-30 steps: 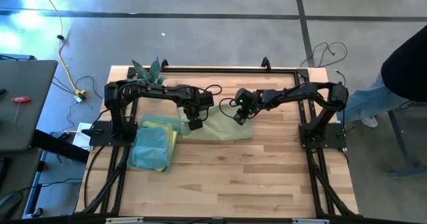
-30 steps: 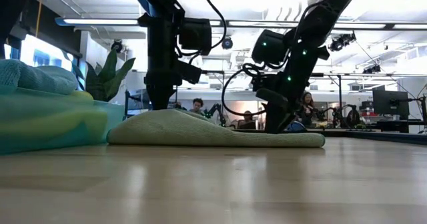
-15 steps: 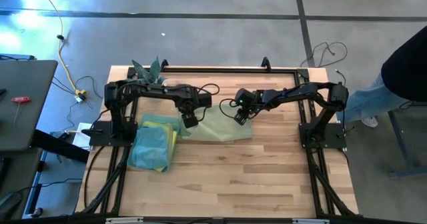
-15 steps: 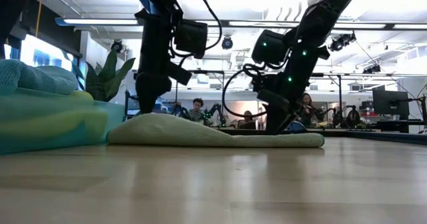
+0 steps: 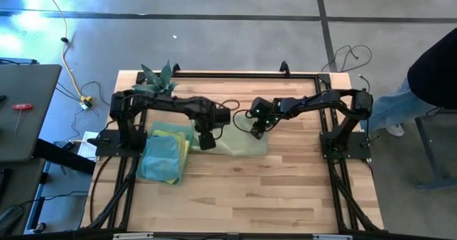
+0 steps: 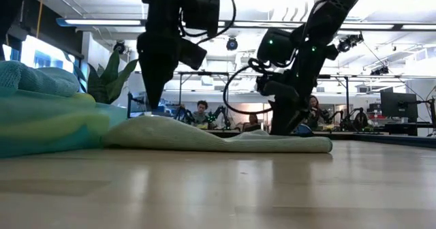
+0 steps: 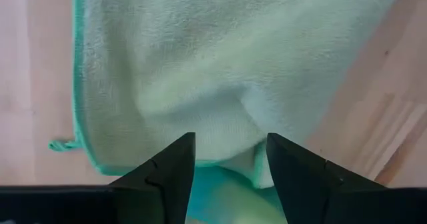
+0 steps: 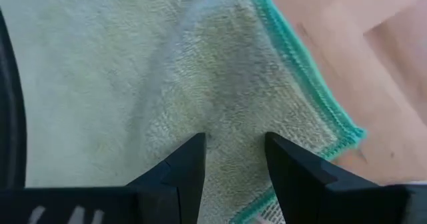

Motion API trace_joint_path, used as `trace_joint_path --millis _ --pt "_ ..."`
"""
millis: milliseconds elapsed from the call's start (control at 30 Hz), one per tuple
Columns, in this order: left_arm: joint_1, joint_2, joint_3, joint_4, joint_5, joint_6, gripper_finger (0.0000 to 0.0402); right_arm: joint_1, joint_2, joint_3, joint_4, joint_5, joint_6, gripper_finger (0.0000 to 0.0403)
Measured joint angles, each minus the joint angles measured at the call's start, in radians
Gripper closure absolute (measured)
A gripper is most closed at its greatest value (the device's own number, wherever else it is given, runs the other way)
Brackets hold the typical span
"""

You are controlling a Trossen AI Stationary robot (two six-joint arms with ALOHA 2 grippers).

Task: Fold microfiber towels
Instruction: Fold the green microfiber towel

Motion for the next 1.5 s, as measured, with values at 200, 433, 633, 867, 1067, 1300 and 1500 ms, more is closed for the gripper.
trace_joint_path --millis 200,433,633,867,1067,1300,1500 --pt "-0.082 0.0 0.0 0.003 -0.094 -0.007 0.0229 0.039 -0.061 0.0 -0.049 0.154 -0.041 0.0254" --pt "-0.123 0.0 0.0 0.005 -0.095 -0.054 0.0229 0.059 -0.15 0.0 -0.051 0.085 -0.011 0.0254" --pt "-0.151 0.0 0.0 0.0 -0.096 -0.088 0.0229 0.135 -0.111 0.0 -0.058 0.058 -0.062 0.0254" --pt "-0.188 0.0 -0.001 -0.029 -0.095 -0.092 0.0229 0.24 -0.067 0.0 -0.089 0.106 -0.14 0.0254" --pt "-0.214 0.0 -0.001 -0.038 -0.093 -0.113 0.0229 0.258 0.011 0.005 -0.12 0.117 -0.143 0.0254" --pt "-0.238 0.0 -0.001 -0.073 -0.092 -0.118 0.0229 0.255 0.023 0.011 -0.295 0.117 -0.2 0.0254" --pt "-0.246 0.0 -0.001 -0.05 -0.095 -0.108 0.0229 0.255 -0.033 0.0 -0.471 0.148 -0.214 0.0254"
